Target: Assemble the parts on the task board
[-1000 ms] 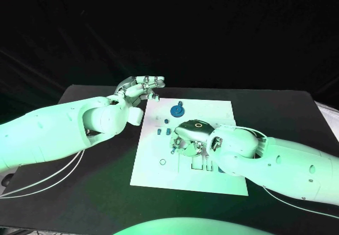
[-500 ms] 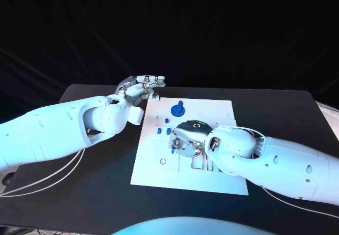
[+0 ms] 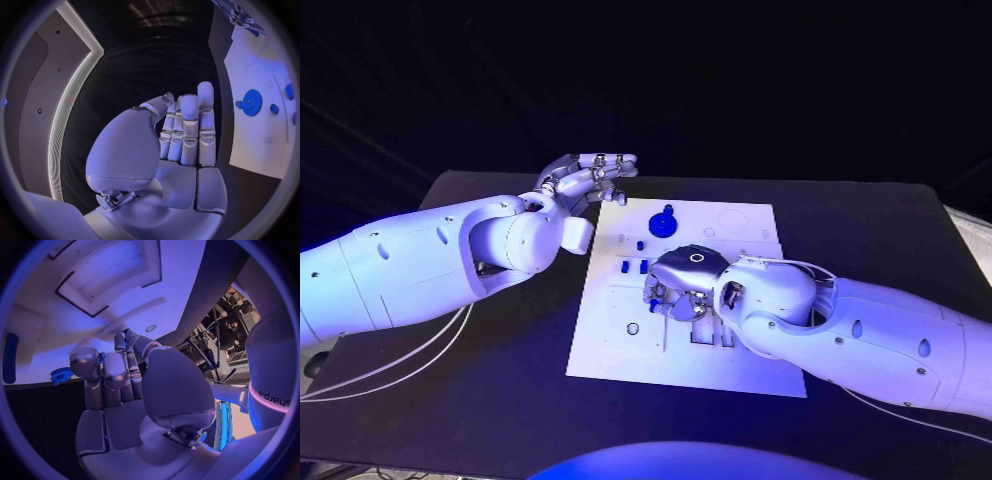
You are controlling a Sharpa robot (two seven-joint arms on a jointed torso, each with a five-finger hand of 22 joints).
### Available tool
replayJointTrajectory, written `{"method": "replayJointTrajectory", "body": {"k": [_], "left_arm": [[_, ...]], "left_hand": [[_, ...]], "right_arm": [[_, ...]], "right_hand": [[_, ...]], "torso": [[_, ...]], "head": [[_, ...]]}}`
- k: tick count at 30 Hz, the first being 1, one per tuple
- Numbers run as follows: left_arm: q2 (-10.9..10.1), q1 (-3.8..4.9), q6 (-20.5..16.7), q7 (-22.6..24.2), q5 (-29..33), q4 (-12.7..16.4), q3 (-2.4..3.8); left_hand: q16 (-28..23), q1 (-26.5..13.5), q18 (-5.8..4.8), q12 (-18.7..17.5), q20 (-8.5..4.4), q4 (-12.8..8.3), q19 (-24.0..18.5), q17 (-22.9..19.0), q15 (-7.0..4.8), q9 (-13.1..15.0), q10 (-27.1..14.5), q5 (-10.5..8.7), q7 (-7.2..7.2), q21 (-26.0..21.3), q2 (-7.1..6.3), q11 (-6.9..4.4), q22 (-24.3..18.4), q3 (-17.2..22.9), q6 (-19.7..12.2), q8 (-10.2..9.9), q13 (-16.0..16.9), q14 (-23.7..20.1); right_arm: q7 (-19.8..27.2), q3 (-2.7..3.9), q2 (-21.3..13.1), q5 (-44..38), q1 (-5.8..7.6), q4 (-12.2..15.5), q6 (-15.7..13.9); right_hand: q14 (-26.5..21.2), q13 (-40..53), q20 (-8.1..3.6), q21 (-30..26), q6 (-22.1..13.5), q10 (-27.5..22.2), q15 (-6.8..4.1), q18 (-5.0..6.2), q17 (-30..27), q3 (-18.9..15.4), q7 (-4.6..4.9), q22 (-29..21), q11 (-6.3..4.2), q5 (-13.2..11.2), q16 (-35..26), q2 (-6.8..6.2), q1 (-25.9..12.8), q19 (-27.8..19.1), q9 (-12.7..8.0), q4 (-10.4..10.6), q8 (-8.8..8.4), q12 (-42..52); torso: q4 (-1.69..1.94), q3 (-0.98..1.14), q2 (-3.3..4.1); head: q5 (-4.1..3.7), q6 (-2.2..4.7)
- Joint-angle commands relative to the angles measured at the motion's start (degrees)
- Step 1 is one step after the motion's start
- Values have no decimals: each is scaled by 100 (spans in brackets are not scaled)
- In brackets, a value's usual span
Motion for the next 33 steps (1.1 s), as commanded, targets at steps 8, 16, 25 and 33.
{"method": "replayJointTrajectory", "body": {"k": [8,16,25,33], "left_arm": [[5,2,109,9,-37,12,3],[5,2,105,3,-37,14,3],[4,2,100,-6,-37,6,3],[5,2,105,-9,-37,-12,2]], "left_hand": [[-30,14,65,38,17,13,-37,-6,5,-6,-36,23,25,-18,47,-4,-6,-31,-8,24,5,-39],[-41,18,65,49,18,7,-39,-26,6,-7,-44,23,24,-27,52,-4,-12,-34,-9,27,6,-49],[-41,18,65,49,18,7,-39,-26,6,-7,-44,23,24,-27,52,-4,-12,-34,-9,27,6,-49],[-41,18,65,49,18,7,-39,-26,6,-7,-44,23,24,-27,52,-4,-12,-34,-9,27,6,-49]], "right_arm": [[-130,-31,-4,-225,-33,-5,291],[-129,-34,-13,-151,-35,5,277],[-151,-35,-70,-111,-35,16,-157],[-121,-30,-272,-61,-36,154,-721]], "right_hand": [[136,-8,17,33,32,-5,17,3,4,-6,22,4,23,5,25,5,-65,12,4,35,11,-26],[122,-81,56,11,-220,-223,84,7,-24,-88,123,-44,109,82,13,-130,-226,-22,-49,93,-147,-181],[46,-205,203,-216,-946,-1037,230,82,-175,-641,258,-434,290,216,-85,-432,-408,-238,-190,180,-271,-191],[30,-195,213,-222,-862,-1090,241,83,-224,-737,277,-444,303,340,-113,-349,-330,-234,-166,185,-231,-87]], "torso": [[1,0,-3],[-4,-2,-2],[2,2,-1],[-5,8,-3]], "head": [[-6,-7],[2,-15],[-12,-7],[-17,9]]}}
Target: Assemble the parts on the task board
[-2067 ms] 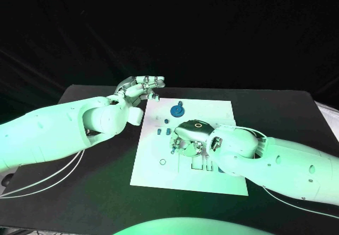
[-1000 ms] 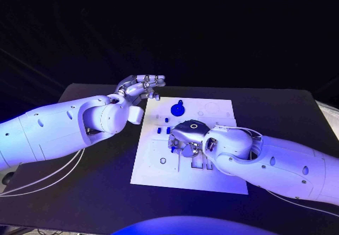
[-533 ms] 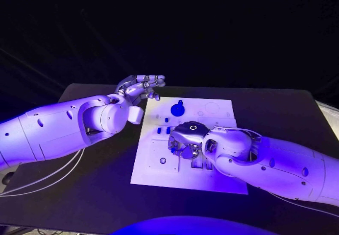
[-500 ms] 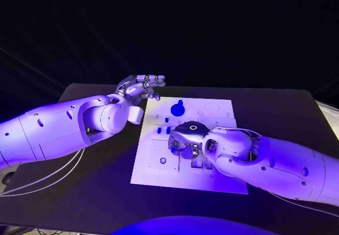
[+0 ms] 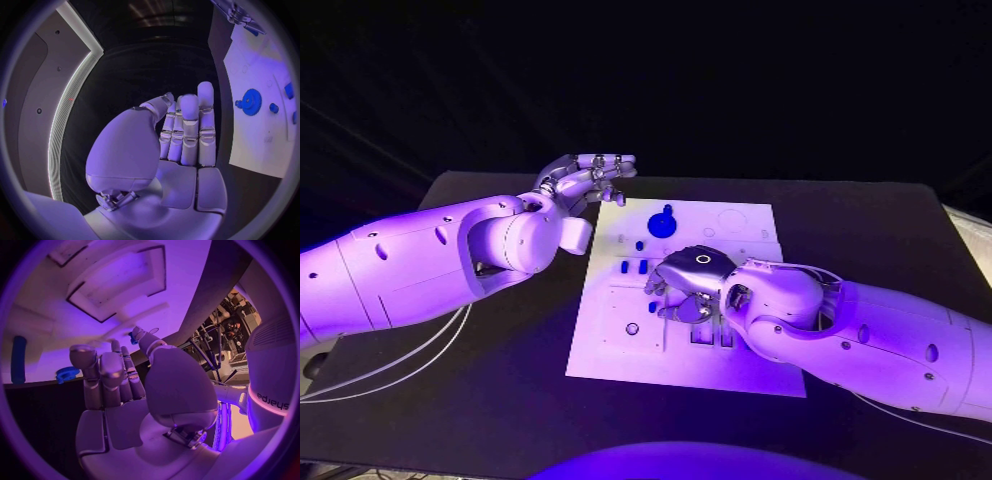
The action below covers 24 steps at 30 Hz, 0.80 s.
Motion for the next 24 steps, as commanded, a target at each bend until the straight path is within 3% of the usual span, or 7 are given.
{"method": "replayJointTrajectory", "body": {"k": [1,7,12,16,21,24], "left_arm": [[7,2,103,18,-33,-2,3],[1,2,110,17,-33,-4,2],[-12,2,116,18,-33,-2,1],[-14,2,122,20,-34,0,0],[-13,2,128,21,-43,4,-1],[-12,2,132,20,-49,5,-4]], "left_hand": [[-11,18,65,14,18,7,-39,-5,5,-7,-44,23,24,-27,52,-4,-5,-35,-9,27,8,-49],[-11,18,65,14,18,7,-39,-5,5,-7,-44,23,24,-27,52,-4,-5,-35,-9,27,8,-49],[-11,18,65,14,18,7,-39,-5,5,-7,-44,23,24,-27,52,-4,-5,-35,-9,27,8,-49],[-11,18,65,14,18,7,-39,-5,5,-7,-44,23,24,-27,52,-4,-5,-35,-9,27,8,-49],[-11,18,65,14,18,7,-39,-5,5,-7,-44,23,24,-27,52,-4,-5,-35,-9,27,8,-49],[-16,22,66,20,18,3,-39,-15,5,-8,-47,24,24,-32,56,-4,-8,-36,-9,28,9,-53]], "right_arm": [[-52,8,-109,36,-4,100,-478],[-96,109,-577,230,54,445,-584],[-226,187,-1101,596,302,667,-331],[-271,204,-1408,689,454,697,-122],[-271,206,-1566,626,519,639,51],[-266,199,-1592,538,528,586,136]], "right_hand": [[19,7,18,-23,38,-30,45,84,-14,-33,7,-8,-29,40,-39,11,42,-40,6,2,34,24],[6,12,21,-34,86,-12,42,87,-56,-75,-7,-26,-38,67,-70,15,75,-46,14,-3,46,89],[-27,-18,28,-77,22,-213,31,96,-178,-231,-74,-91,-50,101,-170,-39,91,-78,-2,11,-1,74],[-35,-15,55,-110,-48,-411,57,100,-240,-476,-160,-132,-18,160,-217,-61,121,-94,-11,57,-10,56],[-30,-14,56,-130,-66,-511,45,105,-260,-659,-210,-160,-30,177,-228,-34,198,-104,-10,94,-7,75],[-27,-10,42,-133,-59,-515,25,107,-268,-698,-227,-162,-50,179,-232,-5,243,-102,-7,99,-3,99]], "torso": [[-9,3,-2],[-16,1,-10],[-27,-5,-14],[-38,-17,-21],[-62,-11,-20],[-52,-11,-17]], "head": [[-1,10],[-22,34],[-60,62],[-86,88],[-59,102],[-67,100]]}}
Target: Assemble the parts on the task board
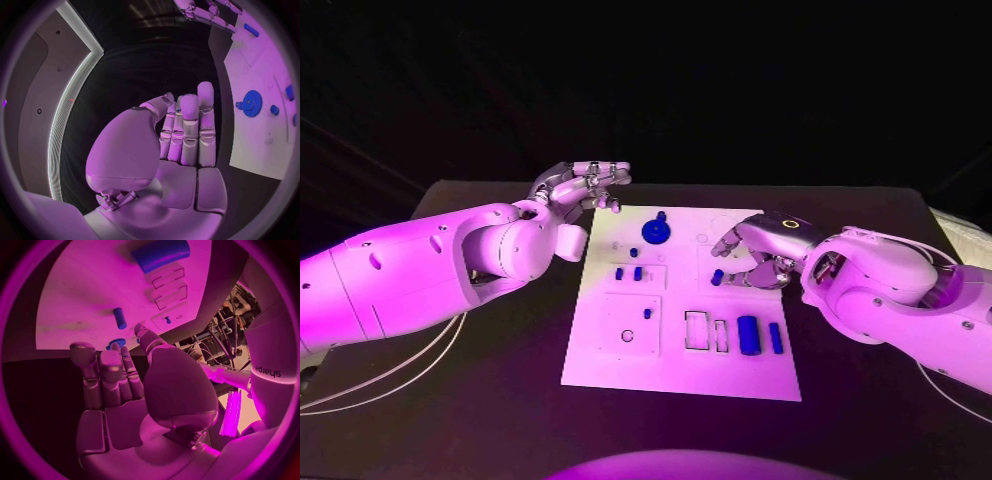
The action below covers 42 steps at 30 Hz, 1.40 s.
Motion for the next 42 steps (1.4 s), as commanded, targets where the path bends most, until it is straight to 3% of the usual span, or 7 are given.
{"method": "replayJointTrajectory", "body": {"k": [1,6,12,18,26,30,42], "left_arm": [[5,2,122,27,-44,11,-1],[3,2,126,26,-47,13,-5],[-5,1,124,28,-48,18,-8],[-6,1,128,28,-62,31,-8],[-15,1,131,21,-74,33,-9],[-18,1,143,13,-76,37,-9],[-23,1,139,7,-76,36,-9]], "left_hand": [[-23,28,67,28,19,-3,-40,-29,5,-9,-52,24,23,-38,60,-5,-13,-37,-8,31,11,-60],[-23,28,67,28,19,-3,-40,-29,5,-9,-52,24,23,-38,60,-5,-13,-37,-8,31,11,-60],[-23,28,67,28,19,-3,-40,-29,5,-9,-52,24,23,-38,60,-5,-13,-37,-8,31,11,-60],[-23,28,67,28,19,-3,-40,-29,5,-9,-52,24,23,-38,60,-5,-13,-37,-8,31,11,-60],[-23,28,67,28,19,-3,-40,-29,5,-9,-52,24,23,-38,60,-5,-13,-37,-8,31,11,-60],[-23,28,67,28,19,-3,-40,-29,5,-9,-52,24,23,-38,60,-5,-13,-37,-8,31,11,-60],[-23,28,67,28,19,-3,-40,-29,5,-9,-52,24,23,-38,60,-5,-13,-37,-8,31,11,-60]], "right_arm": [[-67,-8,1,-53,4,-46,320],[-28,-21,25,-142,-1,-99,431],[33,-39,111,-156,-7,-161,494],[54,-57,255,-179,-27,-247,484],[44,-64,347,-191,-46,-315,476],[7,-66,397,-254,-65,-362,412],[-81,-72,507,-507,-125,-487,411]], "right_hand": [[-5,6,-22,-38,-3,-23,0,108,-7,-49,-51,-10,-13,35,-23,5,76,-41,0,-2,-21,14],[-2,11,-37,-44,28,7,-13,108,-24,-84,-68,-18,-31,36,-35,56,135,-39,6,4,-12,65],[2,23,-40,-49,89,149,-10,105,-43,-119,-62,-25,-39,48,-47,129,205,-29,14,10,-4,187],[18,15,-69,12,263,546,-55,89,-28,53,-17,69,-96,-102,-29,349,329,45,33,17,21,381],[59,1,-119,91,500,852,-111,69,74,280,-19,184,-165,-166,69,434,361,121,63,47,69,408],[82,4,-158,145,670,1042,-147,56,148,520,-34,261,-205,-315,141,498,471,166,92,-7,118,400],[94,4,-180,196,782,1178,-163,44,199,763,-46,325,-226,-374,201,454,453,196,109,-39,130,326]], "torso": [[0,-3,0],[11,-9,3],[-7,-10,1],[1,-6,5],[-1,-15,0],[-5,-5,-4],[6,-9,-5]], "head": [[1,3],[10,-5],[28,1],[27,-6],[33,-20],[41,-31],[36,-35]]}}
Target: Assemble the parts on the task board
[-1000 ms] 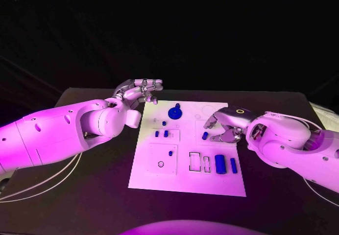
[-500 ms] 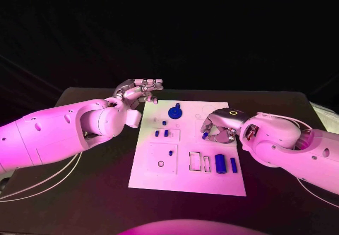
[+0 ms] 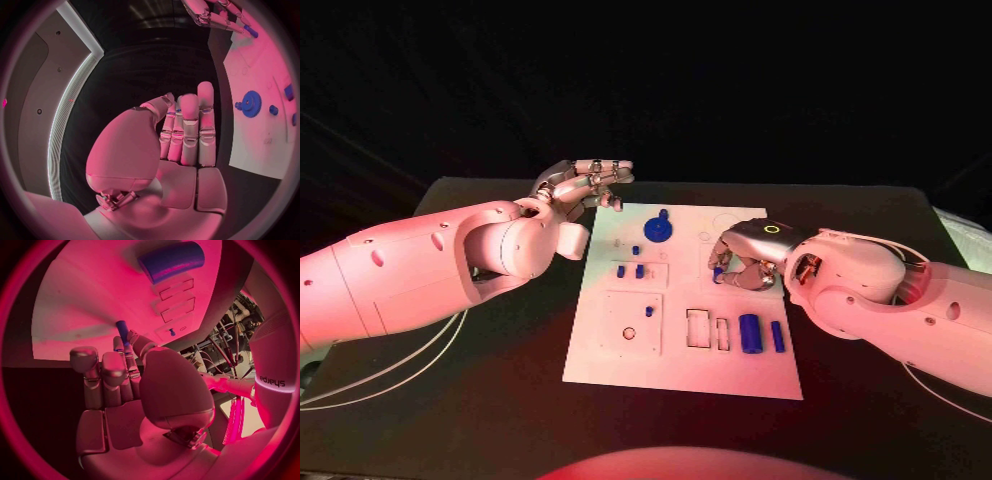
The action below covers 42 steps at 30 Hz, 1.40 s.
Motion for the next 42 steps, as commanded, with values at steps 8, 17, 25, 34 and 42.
{"method": "replayJointTrajectory", "body": {"k": [8,17,25,34,42], "left_arm": [[6,2,109,16,-36,7,3],[4,2,107,16,-36,8,3],[0,2,89,10,-36,5,3],[4,2,75,3,-36,0,3],[12,2,71,2,-36,-18,3]], "left_hand": [[-23,6,67,28,19,-4,-40,-6,-17,-9,-52,24,23,-38,38,-5,-5,-37,-8,31,7,-38],[-23,6,67,28,19,-4,-40,-6,-17,-9,-52,24,23,-38,38,-5,-5,-37,-8,31,7,-38],[-23,6,67,28,19,-4,-40,-6,-17,-9,-52,24,23,-38,38,-5,-5,-37,-8,31,7,-38],[-29,2,67,51,21,-7,-41,-23,-15,-10,-62,23,25,-53,46,-3,-15,-49,-9,37,10,-48],[-29,2,67,51,21,-7,-41,-23,-15,-10,-62,23,25,-53,46,-3,-15,-49,-9,37,10,-48]], "right_arm": [[-104,-24,49,-264,-43,-84,144],[-98,-33,48,-281,-47,-97,255],[-83,-37,33,-226,-49,-104,406],[-75,-39,24,-163,-49,-117,367],[-25,-37,-16,-76,-49,-80,-390]], "right_hand": [[63,1,-8,39,68,76,-49,42,14,84,-14,20,-14,-63,31,-18,15,24,16,-13,39,-46],[61,1,-10,44,87,100,-51,41,11,116,-15,24,-16,-85,32,-41,-4,24,19,-17,40,-62],[60,3,-11,49,103,127,-52,40,10,131,-16,30,-17,-106,34,-66,-33,25,22,-12,41,-73],[64,8,-17,66,173,206,-63,36,34,187,-34,57,-34,-125,58,-61,-80,35,38,7,61,-90],[87,19,-37,131,266,329,-86,18,128,240,-63,168,-64,-134,143,-46,-142,86,64,42,93,-106]], "torso": [[4,-8,-6],[18,-8,0],[22,-10,1],[29,-8,1],[39,-4,3]], "head": [[-22,-28],[-41,-30],[-45,-33],[-51,-32],[-69,-20]]}}
